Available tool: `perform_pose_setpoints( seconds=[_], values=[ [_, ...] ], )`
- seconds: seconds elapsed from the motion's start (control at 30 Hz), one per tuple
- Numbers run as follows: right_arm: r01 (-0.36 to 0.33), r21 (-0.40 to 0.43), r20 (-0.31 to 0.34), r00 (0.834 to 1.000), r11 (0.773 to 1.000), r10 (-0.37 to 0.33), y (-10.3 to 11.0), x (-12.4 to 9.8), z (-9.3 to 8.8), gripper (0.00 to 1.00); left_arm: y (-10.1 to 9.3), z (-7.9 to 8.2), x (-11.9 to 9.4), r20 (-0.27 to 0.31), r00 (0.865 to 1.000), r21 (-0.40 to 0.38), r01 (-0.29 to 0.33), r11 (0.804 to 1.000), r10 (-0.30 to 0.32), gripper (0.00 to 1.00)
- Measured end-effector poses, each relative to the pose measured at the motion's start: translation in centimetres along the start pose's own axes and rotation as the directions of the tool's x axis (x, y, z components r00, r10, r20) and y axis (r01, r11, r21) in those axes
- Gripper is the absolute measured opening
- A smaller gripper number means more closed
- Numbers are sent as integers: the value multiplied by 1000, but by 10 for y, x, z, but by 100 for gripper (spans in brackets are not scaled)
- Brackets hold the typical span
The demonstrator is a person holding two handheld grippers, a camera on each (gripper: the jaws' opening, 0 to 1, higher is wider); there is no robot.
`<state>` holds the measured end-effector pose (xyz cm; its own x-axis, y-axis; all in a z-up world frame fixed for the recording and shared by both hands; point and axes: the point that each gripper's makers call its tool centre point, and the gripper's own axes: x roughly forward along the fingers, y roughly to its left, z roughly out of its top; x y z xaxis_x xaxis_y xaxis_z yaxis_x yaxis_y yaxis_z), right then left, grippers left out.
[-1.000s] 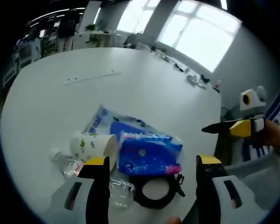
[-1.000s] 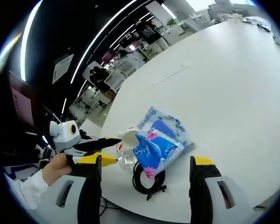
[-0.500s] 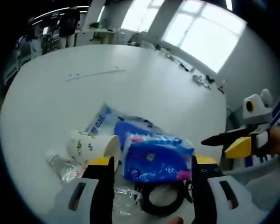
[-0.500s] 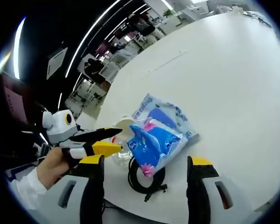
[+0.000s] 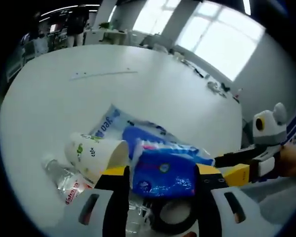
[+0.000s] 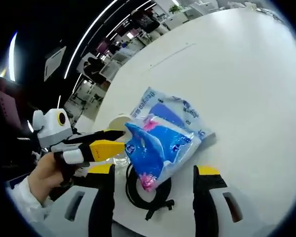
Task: Arrange the tabletop items into an orderly group along one side of the table until the central work area is clear of visible clutter.
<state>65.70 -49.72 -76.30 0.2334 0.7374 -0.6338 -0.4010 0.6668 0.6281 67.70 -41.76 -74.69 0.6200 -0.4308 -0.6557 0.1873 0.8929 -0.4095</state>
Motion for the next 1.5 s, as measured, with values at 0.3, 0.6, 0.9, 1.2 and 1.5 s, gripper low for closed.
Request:
perform_pose_setpoints(
  seconds=[0.3, 0.6, 0.9, 1.2, 1.5],
  values=[
    [32, 24, -13, 999, 999, -31, -12, 8, -7, 54, 9, -7, 7, -21, 999, 4, -26, 1000, 26, 45],
    [42, 23, -28, 999, 999, -41, -16, 17, -15, 43, 11, -13, 13, -26, 999, -11, -33, 999, 33, 41],
    [66, 29, -23, 998, 997, -65, -24, 15, -13, 18, 16, -13, 10, 2, 999, -107, -52, 993, 53, 19],
    [57, 24, -28, 998, 998, -56, -22, 7, -10, 11, 14, -7, -1, 45, 996, -130, -76, 989, 82, 0],
    [43, 13, 0, 999, 999, -43, -13, -7, 9, 10, 4, 1, -18, 88, 992, -121, -77, 990, 88, 0]
  ],
)
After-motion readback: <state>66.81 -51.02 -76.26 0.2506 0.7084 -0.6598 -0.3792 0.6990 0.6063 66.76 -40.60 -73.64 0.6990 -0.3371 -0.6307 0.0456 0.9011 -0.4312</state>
